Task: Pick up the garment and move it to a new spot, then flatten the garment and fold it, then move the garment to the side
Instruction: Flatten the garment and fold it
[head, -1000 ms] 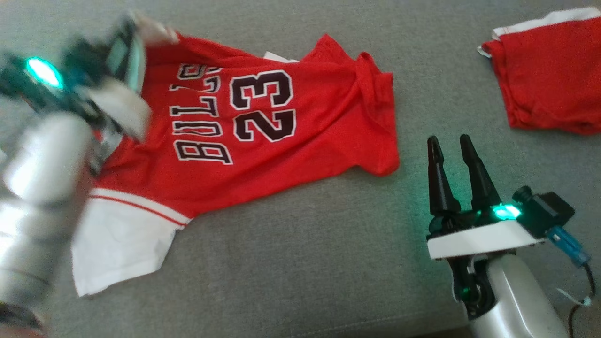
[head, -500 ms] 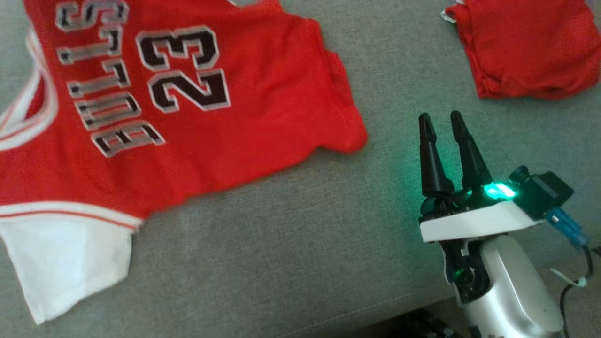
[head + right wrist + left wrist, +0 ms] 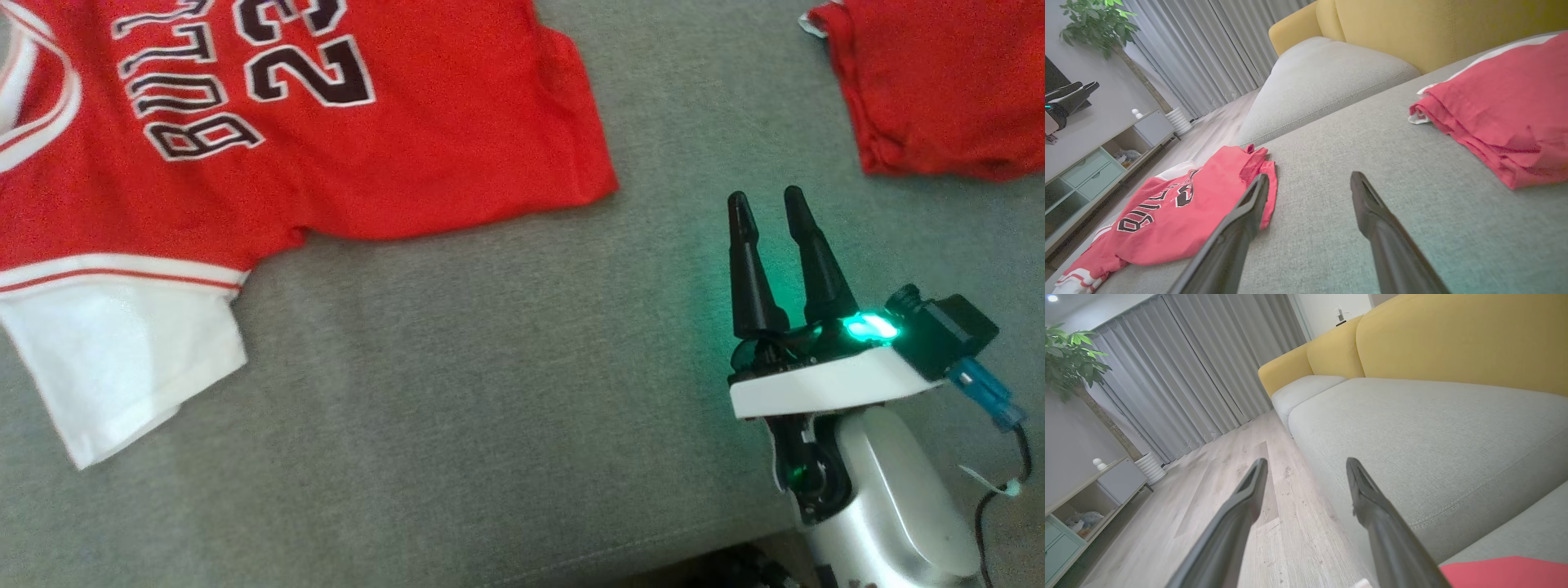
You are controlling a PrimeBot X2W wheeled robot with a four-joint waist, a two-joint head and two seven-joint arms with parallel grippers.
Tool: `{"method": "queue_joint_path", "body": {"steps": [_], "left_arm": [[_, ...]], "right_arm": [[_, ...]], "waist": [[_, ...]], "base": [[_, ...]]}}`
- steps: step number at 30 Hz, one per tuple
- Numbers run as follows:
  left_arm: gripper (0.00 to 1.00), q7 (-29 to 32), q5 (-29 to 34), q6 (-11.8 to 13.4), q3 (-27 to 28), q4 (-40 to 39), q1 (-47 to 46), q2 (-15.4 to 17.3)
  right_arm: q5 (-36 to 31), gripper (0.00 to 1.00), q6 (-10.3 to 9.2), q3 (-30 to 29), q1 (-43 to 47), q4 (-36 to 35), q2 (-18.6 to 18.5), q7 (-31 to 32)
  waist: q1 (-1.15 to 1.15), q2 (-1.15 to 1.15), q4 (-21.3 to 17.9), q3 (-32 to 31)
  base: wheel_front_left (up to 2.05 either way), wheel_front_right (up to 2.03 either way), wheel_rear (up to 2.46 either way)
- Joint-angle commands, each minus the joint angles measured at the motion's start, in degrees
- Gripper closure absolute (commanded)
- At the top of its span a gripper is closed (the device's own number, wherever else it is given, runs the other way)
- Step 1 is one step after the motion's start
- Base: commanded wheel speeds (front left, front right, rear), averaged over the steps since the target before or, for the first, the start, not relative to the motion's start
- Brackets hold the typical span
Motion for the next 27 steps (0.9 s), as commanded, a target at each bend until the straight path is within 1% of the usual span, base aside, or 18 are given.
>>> {"method": "queue_joint_path", "body": {"steps": [1, 3, 9, 13, 16, 19, 24, 27], "left_arm": [[0.0, -1.8, -0.96, -0.39, 0.84, -0.86, -0.15, 1.35], [0.0, -2.67, -1.42, -0.58, 0.88, -0.61, 0.75, 0.81], [0.0, -7.28, -4.74, -1.55, 1.42, -0.92, 8.5, -2.58], [0.0, -9.24, -7.58, -0.58, 2.79, -4.23, 16.47, -4.81], [0.0, -9.9, -9.4, 0.76, 3.63, -8.66, 24.38, -6.5], [0.0, -10.13, -10.97, 2.49, 4.45, -14.05, 33.17, -7.53], [0.0, -10.23, -12.62, 6.94, 6.5, -24.71, 47.79, -8.28], [0.0, -10.24, -12.88, 9.88, 7.86, -31.32, 55.89, -8.69]], "right_arm": [[-0.66, 0.0, -0.04, 0.56, -0.89, -1.61, -0.12, -0.63], [-0.96, 0.0, -0.04, 0.31, -0.88, -1.58, -0.12, -0.63], [-3.17, 0.0, -0.04, -1.65, 0.03, -0.72, -0.12, -0.63], [-4.5, 0.0, -0.04, -2.92, 1.42, 0.17, -0.12, -0.63], [-5.36, 0.0, -0.04, -4.42, 2.64, 0.83, -0.12, -0.63], [-6.3, 0.0, -0.04, -5.39, 3.45, 1.39, -0.12, -0.63], [-7.04, 0.0, -0.04, -6.39, 4.5, 1.83, -0.12, -0.63], [-7.42, 0.0, -0.04, -6.43, 5.0, 2.04, -0.12, -0.63]], "waist": [[-0.01, 0.0, 1.59, -1.21], [-0.01, 0.0, 2.2, -1.77], [-0.01, 0.0, 6.83, -6.59], [-0.01, 0.0, 10.34, -10.55], [-0.01, 0.0, 13.08, -13.26], [-0.01, 0.0, 15.07, -15.35], [-0.01, 0.0, 17.09, -17.88], [-0.01, 0.0, 17.53, -18.54]], "base": [[0.0, 0.0, 0.0], [0.0, 0.0, 0.0], [0.0, 0.0, 0.0], [0.0, 0.0, 0.0], [0.0, 0.0, 0.0], [0.0, 0.0, 0.0], [0.0, 0.0, 0.0], [0.0, 0.0, 0.0]]}}
